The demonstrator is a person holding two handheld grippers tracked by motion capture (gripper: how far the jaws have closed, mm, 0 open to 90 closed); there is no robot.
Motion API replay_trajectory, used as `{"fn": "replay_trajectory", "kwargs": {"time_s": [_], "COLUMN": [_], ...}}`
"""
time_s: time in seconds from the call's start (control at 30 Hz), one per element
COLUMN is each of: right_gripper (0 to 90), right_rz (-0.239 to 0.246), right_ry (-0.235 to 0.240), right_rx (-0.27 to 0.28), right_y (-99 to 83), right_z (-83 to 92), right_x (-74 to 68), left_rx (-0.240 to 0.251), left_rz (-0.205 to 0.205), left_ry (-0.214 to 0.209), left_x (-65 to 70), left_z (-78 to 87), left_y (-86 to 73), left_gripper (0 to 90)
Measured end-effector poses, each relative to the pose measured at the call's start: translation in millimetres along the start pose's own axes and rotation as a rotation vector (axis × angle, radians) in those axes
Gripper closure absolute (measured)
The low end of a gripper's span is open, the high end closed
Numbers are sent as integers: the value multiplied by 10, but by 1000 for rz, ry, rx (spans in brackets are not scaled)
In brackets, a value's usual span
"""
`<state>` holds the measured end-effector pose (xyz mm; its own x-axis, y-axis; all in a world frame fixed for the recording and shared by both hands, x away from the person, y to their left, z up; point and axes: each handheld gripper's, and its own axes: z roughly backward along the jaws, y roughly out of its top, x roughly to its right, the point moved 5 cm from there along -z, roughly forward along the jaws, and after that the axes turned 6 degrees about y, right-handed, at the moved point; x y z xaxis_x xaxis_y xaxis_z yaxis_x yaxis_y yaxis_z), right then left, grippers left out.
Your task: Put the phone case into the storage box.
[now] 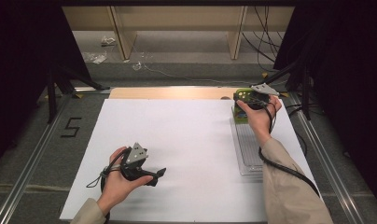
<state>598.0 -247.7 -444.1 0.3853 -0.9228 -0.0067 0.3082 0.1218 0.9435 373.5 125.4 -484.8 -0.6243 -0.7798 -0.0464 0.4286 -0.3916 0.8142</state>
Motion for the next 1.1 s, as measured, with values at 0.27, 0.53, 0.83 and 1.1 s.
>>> {"fn": "replay_trajectory", "kwargs": {"time_s": [0.27, 0.53, 0.83, 1.1], "right_gripper": [106, 61, 56, 56], "right_rz": [1, -10, -26, -37], "right_ry": [-9, 3, 13, 15], "right_rx": [-28, -51, -93, -117], "right_y": [-25, -36, -75, -106], "right_z": [-11, 10, 82, 158], "right_x": [9, 13, 2, 23], "left_rx": [-1, -2, -1, -3], "left_rz": [0, 0, 0, 0], "left_ry": [0, 0, 1, 2], "left_x": [-2, -2, -2, -5], "left_z": [0, 0, 0, -2], "left_y": [-2, -2, -2, -3], "left_gripper": [11, 11, 11, 11]}}
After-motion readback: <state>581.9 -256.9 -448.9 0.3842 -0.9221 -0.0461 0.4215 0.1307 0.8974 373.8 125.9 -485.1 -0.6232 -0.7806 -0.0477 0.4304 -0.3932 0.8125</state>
